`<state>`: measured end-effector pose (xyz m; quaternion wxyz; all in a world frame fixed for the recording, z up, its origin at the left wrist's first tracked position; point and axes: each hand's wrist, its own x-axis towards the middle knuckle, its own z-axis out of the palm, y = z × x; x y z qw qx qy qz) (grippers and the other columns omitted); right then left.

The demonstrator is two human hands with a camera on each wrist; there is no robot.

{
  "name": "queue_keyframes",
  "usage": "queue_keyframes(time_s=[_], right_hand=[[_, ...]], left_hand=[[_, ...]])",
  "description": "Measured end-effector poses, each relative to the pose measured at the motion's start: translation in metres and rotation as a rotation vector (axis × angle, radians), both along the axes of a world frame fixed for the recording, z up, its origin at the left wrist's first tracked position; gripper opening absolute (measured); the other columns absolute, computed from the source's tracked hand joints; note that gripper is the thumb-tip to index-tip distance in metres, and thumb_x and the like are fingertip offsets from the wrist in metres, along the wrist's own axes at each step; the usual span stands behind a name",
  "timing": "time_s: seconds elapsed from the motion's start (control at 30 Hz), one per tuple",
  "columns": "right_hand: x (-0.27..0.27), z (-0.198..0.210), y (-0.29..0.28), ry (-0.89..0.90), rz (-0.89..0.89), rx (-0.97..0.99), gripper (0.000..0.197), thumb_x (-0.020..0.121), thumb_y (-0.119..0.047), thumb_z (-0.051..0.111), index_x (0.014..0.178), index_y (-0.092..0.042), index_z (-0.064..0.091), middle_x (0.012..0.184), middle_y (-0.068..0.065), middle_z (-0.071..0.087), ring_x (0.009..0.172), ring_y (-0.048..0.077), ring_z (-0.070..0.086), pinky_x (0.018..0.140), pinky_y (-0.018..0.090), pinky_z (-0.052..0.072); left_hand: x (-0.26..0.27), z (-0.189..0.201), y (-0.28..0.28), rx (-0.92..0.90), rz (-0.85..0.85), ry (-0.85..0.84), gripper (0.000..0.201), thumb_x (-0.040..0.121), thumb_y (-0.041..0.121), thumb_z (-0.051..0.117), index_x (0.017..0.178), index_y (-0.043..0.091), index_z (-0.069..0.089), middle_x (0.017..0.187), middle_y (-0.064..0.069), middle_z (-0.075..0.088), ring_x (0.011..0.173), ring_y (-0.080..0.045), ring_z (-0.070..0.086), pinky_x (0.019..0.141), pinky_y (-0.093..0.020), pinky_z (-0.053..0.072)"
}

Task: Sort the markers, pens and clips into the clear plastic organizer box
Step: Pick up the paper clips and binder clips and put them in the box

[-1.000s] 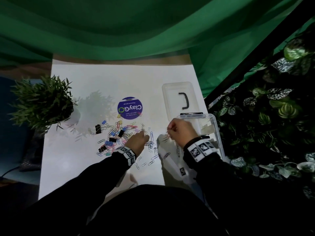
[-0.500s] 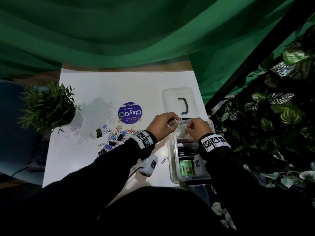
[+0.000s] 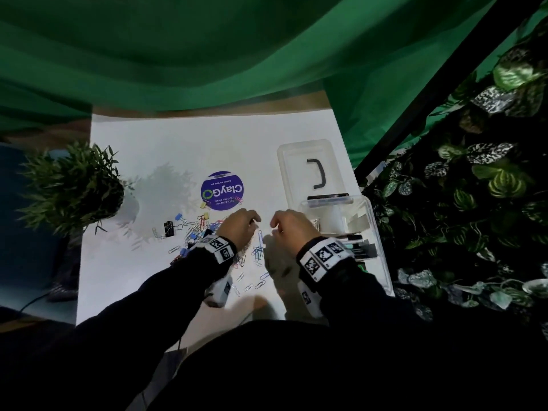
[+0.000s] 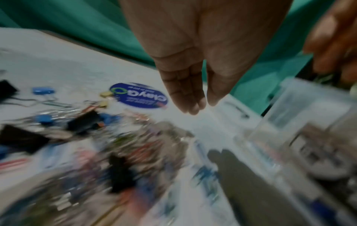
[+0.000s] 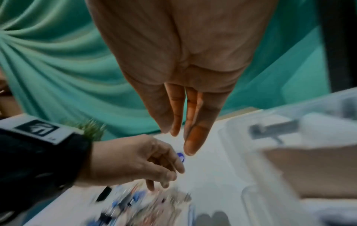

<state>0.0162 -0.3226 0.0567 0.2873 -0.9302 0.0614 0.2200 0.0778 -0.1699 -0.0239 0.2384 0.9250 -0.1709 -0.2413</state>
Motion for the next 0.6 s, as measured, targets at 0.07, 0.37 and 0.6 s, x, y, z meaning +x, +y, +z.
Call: queue_keyframes(time_s=[0.07, 0.37, 0.6], right_hand=[[-0.001, -0.022, 0.031, 0.098, 0.127, -0.08, 0.028, 0.086, -0.015, 0.062, 0.113, -0.011, 0.056, 0.11, 0.011, 0.056, 0.102, 0.029, 0.058, 0.086, 0.036, 0.047], [-0.013, -0.091, 0.06, 0.473, 0.009, -0.208, 0.049, 0.088, -0.018, 0.059, 0.129, -0.006, 0.036, 0.13, 0.016, 0.042, 0.123, 0.035, 0.049, 0.102, 0.047, 0.043], [0.05, -0.095, 0.072, 0.242, 0.077, -0.158, 0.042, 0.085, -0.018, 0.064, 0.121, -0.009, 0.045, 0.118, 0.014, 0.049, 0.106, 0.033, 0.059, 0.088, 0.044, 0.05]], left_hand=[[-0.013, -0.019, 0.022, 0.126, -0.102, -0.001, 0.023, 0.085, 0.006, 0.058, 0.107, 0.011, 0.061, 0.106, -0.013, 0.057, 0.096, -0.03, 0.058, 0.078, -0.036, 0.047], [-0.021, -0.052, 0.094, 0.272, -0.174, -0.074, 0.034, 0.07, -0.004, 0.061, 0.1, 0.01, 0.058, 0.096, -0.017, 0.058, 0.086, -0.036, 0.056, 0.065, -0.04, 0.047], [-0.008, -0.044, 0.108, 0.223, -0.164, -0.064, 0.041, 0.058, -0.009, 0.063, 0.097, 0.007, 0.062, 0.085, -0.021, 0.058, 0.068, -0.039, 0.058, 0.057, -0.039, 0.046]])
